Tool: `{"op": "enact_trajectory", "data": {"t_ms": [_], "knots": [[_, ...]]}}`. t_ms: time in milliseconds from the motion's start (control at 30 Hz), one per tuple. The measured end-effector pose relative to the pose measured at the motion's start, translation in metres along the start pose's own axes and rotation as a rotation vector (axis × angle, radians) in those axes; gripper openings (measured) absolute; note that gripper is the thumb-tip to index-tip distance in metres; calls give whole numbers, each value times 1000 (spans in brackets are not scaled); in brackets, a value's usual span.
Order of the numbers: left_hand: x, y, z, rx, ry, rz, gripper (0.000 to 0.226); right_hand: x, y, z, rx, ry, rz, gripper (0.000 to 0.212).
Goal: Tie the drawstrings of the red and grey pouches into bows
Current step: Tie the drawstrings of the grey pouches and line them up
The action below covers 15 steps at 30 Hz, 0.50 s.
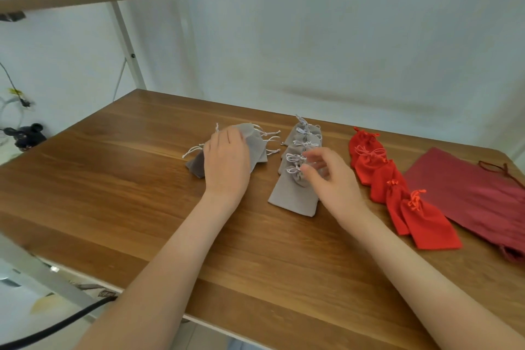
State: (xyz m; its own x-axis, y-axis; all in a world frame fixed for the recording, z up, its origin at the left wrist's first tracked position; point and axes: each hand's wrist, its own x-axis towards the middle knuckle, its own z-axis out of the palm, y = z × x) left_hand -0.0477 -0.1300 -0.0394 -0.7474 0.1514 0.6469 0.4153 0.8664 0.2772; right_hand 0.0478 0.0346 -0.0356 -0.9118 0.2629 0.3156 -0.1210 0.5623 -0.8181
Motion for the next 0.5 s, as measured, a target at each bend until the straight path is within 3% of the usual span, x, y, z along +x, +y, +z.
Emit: {"op": "enact_trajectory", "data": {"t_ms": [67, 200, 300, 367, 433, 500], "knots": [[0, 11, -10, -178, 20, 21, 8, 3, -9, -2, 213, -109, 89, 16], [-7, 38, -30, -446, 32, 30, 9, 8, -18, -6, 721, -227, 300, 41], [-14, 61, -45, -590, -97, 231, 13, 10, -20, -21, 1008, -269, 366, 54], [-20, 74, -49, -635, -281, 378, 11, 9, -17, -34, 1004, -290, 299, 52], [-26, 83, -48, -674, -406, 447, 11, 2, -10, -46, 891, -261, 251, 36], [-33, 91, -42, -724, -374, 443, 17, -8, -2, -57, 806, -208, 275, 34]]}}
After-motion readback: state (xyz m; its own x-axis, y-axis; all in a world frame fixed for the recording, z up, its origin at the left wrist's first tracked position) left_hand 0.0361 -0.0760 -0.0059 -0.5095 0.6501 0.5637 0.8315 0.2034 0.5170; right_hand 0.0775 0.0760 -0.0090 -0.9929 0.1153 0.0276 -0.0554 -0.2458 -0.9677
